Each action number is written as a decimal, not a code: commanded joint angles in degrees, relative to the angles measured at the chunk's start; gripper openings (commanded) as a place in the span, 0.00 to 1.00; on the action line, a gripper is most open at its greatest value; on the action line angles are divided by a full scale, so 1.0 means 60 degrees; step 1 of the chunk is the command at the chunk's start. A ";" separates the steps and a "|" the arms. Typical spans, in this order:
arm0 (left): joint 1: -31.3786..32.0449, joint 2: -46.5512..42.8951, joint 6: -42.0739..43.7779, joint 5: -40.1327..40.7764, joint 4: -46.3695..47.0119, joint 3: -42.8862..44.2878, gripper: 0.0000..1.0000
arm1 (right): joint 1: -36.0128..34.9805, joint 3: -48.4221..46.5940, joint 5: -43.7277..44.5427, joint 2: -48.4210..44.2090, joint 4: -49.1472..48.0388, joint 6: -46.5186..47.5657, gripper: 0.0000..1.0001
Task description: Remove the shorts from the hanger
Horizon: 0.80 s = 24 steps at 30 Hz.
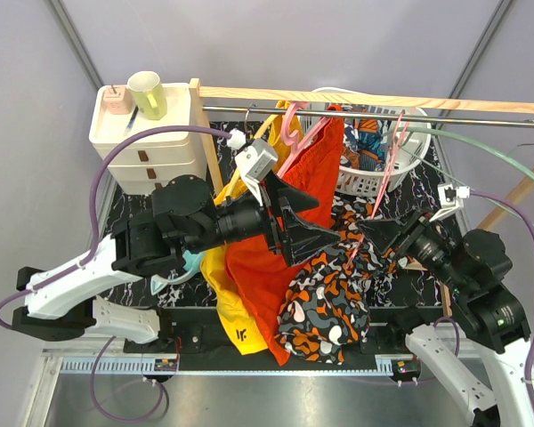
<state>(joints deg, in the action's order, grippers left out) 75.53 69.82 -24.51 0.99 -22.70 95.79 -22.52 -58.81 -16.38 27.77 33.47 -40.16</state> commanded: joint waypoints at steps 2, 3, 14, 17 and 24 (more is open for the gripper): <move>0.0039 -0.0329 -0.0235 -0.0195 0.0326 0.0412 0.94 | -0.0011 -0.0993 0.1191 -0.0014 0.1524 0.0350 0.65; 0.0039 -0.0328 -0.0250 -0.0195 0.0341 0.0427 0.93 | -0.0011 -0.1270 0.1207 0.0030 0.1816 0.0438 0.71; 0.0039 -0.0065 -0.0426 -0.0283 0.0341 0.0573 0.93 | -0.0011 -0.4199 0.0184 0.1170 0.3034 0.2298 0.76; 0.0039 -0.0065 -0.0412 -0.0254 0.0312 0.0559 0.93 | -0.0011 -0.4990 -0.0652 0.1858 0.3092 0.2577 0.60; 0.0039 -0.0108 -0.0485 -0.0181 0.0092 0.0559 0.93 | -0.0011 -0.5829 -0.2073 0.2988 0.2377 0.2652 0.13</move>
<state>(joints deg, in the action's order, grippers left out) 75.53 69.49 -27.03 0.84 -23.11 96.75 -22.50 -92.03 -21.43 42.06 51.18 -25.50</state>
